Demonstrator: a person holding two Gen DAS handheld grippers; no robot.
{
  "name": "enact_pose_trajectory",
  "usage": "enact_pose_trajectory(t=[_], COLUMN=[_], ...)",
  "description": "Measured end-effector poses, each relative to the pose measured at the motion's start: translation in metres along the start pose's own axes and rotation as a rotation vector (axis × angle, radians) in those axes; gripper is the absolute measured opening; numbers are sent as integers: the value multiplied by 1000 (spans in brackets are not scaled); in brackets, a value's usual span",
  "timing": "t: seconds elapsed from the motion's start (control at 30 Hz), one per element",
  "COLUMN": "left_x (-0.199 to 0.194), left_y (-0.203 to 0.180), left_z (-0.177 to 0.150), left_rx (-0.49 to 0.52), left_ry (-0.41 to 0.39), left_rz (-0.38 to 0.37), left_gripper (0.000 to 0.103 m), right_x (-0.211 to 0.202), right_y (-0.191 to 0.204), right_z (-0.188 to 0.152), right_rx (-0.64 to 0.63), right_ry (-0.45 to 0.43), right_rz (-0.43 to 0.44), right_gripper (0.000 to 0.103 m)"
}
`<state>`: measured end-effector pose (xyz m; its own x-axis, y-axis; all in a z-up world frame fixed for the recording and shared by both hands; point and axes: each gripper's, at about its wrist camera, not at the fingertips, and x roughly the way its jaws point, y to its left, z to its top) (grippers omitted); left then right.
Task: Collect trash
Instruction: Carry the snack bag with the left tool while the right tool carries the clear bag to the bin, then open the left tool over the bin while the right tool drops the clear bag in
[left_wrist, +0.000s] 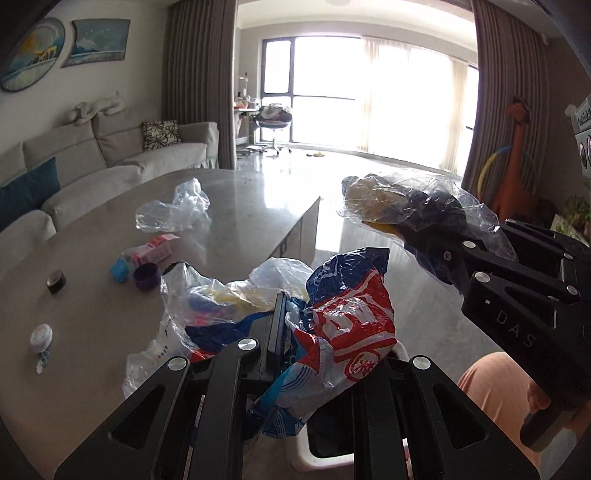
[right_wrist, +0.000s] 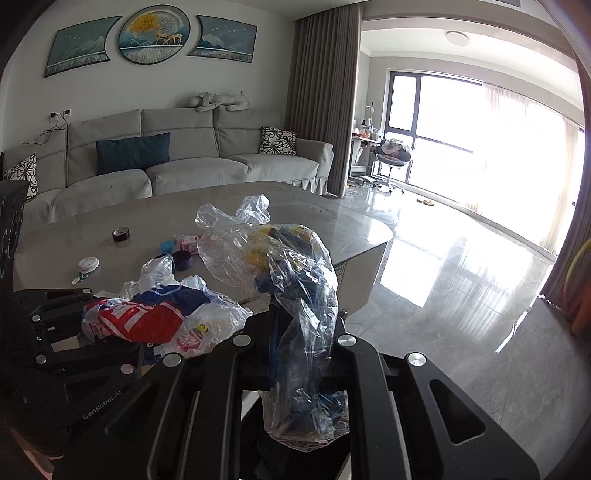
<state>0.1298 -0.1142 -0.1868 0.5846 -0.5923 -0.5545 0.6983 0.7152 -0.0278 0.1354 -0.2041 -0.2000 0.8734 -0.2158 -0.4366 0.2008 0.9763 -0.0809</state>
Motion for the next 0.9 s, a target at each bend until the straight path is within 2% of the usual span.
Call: enact_pose_trajectory(t=[0.3,0.6,0.63,0.7,0.73,0.8,0.9], left_x=[38,91,97,112,119,125,125], left_y=[-45,-77,-79,-84,-88,-96,-107], left_z=[-35,-72,-76,-86,-91,-102,-113], left_rx=[89,177,180,197,224,300,388], left_ry=[107,272,300,367,407,400,383], left_rz=[-188,-240,-251,-254,-224,-155,-98], left_gripper=[13,14,19,56,100,98,98], right_x=[-2,11,12,15,16,16,15], right_y=[-22,-42,-44,-50,-52,-57,-60], right_z=[-48,-71,-74,-79,-82,-85,-87], right_rx=[93,155,161,174,180,195,200], right_ry=[74,136,141,158,164,175,180], right_rz=[-58,-100,-105,-108,-110,-107,-111], right_gripper=[15,15,15,15,15,15,15])
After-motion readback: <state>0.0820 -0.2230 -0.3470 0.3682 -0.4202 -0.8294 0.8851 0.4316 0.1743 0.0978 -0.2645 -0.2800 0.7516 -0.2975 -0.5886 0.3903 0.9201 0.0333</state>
